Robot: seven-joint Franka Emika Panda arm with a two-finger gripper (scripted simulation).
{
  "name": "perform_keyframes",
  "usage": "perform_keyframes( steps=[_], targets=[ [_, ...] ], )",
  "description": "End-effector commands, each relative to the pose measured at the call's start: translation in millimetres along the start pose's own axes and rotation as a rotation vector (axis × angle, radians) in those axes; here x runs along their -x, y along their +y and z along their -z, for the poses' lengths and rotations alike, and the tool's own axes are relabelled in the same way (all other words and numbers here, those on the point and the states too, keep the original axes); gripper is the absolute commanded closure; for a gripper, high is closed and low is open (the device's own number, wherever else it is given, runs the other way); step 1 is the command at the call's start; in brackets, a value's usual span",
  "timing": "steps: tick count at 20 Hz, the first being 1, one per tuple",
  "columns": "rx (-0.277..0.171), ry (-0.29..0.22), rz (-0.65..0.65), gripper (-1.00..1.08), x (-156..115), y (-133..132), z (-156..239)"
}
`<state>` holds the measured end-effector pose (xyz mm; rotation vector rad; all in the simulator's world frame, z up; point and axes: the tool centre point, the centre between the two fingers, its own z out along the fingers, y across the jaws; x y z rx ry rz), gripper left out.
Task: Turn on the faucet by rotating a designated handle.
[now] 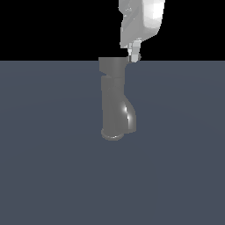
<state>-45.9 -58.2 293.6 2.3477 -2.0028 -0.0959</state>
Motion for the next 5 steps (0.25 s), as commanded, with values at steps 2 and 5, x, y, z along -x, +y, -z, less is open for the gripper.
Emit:
perform_keyframes(
  steps=[2,5],
  targets=[
    [-0.078,0.011,-0.026,1.08,-24.0,-39.9,6.6],
    [-0.081,0.011,-0.033,1.08,-30.1,-44.9,7.3]
  ],
)
